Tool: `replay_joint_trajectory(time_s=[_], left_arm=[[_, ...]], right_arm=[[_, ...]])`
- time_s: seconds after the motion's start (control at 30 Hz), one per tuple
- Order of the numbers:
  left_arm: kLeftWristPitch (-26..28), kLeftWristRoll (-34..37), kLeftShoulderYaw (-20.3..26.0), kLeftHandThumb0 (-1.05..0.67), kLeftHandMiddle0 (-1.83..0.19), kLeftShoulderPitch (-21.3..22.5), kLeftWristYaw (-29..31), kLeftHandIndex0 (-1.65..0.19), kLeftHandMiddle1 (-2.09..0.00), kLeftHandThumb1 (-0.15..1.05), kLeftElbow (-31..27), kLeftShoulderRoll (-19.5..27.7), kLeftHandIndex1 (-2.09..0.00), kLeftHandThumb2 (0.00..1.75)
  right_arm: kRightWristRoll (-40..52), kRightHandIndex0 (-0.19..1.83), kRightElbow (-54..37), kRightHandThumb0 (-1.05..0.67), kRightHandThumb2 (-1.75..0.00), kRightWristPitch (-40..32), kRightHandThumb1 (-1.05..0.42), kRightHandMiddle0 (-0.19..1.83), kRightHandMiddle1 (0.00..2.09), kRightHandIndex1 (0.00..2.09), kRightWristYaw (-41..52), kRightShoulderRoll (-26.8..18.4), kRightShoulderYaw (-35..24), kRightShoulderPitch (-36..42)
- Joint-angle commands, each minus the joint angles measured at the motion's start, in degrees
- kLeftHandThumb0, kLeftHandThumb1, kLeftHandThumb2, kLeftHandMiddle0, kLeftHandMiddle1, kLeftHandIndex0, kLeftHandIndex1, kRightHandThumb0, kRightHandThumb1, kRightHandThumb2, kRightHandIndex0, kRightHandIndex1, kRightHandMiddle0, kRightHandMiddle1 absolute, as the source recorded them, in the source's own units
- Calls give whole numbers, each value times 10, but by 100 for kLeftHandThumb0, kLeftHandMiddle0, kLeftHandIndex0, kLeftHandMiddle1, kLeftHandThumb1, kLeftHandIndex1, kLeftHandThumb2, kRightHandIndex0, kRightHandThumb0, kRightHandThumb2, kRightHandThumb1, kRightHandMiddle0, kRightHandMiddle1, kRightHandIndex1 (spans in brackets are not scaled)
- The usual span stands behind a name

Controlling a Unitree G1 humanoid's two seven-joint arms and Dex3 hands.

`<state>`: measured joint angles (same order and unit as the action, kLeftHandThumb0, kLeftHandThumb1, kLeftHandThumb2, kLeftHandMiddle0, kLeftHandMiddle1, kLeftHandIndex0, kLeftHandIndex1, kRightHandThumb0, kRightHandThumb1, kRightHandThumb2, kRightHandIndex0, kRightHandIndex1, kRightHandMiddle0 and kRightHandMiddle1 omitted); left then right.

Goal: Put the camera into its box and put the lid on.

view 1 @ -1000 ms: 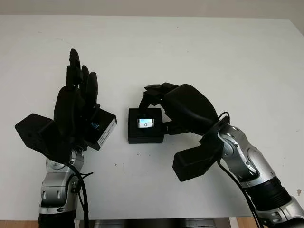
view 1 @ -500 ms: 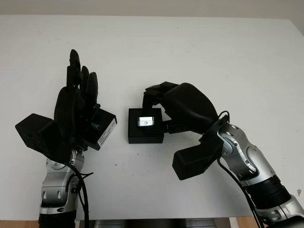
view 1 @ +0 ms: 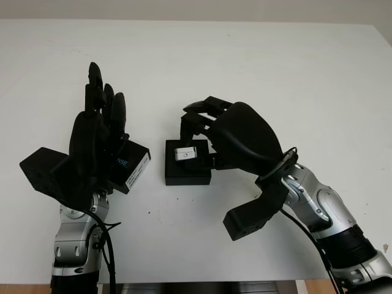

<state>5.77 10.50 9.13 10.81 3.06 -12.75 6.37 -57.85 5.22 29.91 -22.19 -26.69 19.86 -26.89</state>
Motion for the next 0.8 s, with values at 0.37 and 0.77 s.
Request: replay_joint_trajectory(time_s=[0.37,0.77], left_arm=[[-9,-1,-2,-80,19,-2,0,19,0,105,-4,-4,0,49],[-7,-2,-1,-81,19,-5,2,19,0,105,-5,-4,0,50]], right_arm=[[-33,25,41,-43,-6,45,-93,47,165,86,-103,-25,20,-26],[-14,29,66,-42,-5,49,-91,47,151,88,-117,-28,16,-22]])
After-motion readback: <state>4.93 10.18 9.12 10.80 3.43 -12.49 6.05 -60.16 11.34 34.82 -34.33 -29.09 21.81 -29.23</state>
